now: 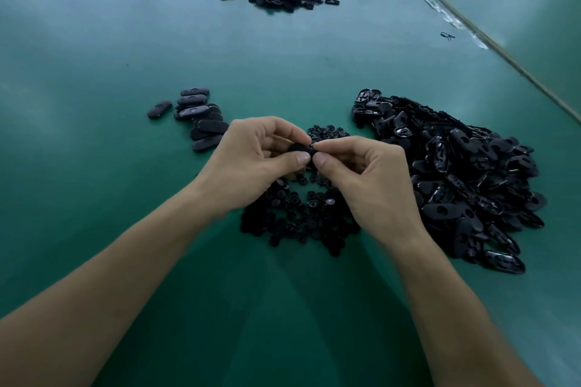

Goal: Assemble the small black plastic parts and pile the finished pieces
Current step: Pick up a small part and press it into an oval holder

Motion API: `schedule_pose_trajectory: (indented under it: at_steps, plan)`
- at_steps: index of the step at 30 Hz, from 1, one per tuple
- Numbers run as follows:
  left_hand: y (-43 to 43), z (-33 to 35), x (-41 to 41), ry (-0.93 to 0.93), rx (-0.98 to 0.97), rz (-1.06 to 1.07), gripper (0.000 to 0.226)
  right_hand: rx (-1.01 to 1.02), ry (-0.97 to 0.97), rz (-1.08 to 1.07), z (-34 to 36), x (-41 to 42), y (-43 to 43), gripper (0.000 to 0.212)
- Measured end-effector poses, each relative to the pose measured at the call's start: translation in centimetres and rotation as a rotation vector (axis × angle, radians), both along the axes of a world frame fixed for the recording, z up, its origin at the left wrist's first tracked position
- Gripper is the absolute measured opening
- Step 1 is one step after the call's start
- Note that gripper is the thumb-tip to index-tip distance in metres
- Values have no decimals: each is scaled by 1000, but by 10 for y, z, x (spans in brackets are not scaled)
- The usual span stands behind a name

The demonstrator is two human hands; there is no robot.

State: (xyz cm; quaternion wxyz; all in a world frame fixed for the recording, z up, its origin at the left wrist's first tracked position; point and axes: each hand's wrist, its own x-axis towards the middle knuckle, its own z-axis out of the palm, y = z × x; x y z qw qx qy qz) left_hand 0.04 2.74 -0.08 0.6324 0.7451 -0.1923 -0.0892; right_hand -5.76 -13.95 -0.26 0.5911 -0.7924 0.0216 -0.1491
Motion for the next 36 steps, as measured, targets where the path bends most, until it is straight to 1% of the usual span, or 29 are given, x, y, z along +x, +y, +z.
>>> schedule_pose_trajectory:
  at_steps: [3,6,14,17,20,27,36]
  plan:
    - [0,2,0,54,-38,0,18,41,23,26,1,0,-2,16]
    - [-1,3,-1,73,-43,1,18,34,39,37,1,1,-4,16]
    - [-3,4,-5,17,13,29,20,-57,80,2,-3,1,-2,15]
    - [-3,4,-6,3,19,37,20,-30,96,-9,-3,1,-1,11]
    - [-2,5,-4,30,-4,18,20,3,105,-7,-3,0,0,8]
    - [-1,5,-3,88,-42,7,19,76,66,67,-2,2,-4,16]
    - [-1,5,-3,122,-59,-6,19,56,81,74,-2,1,-5,13]
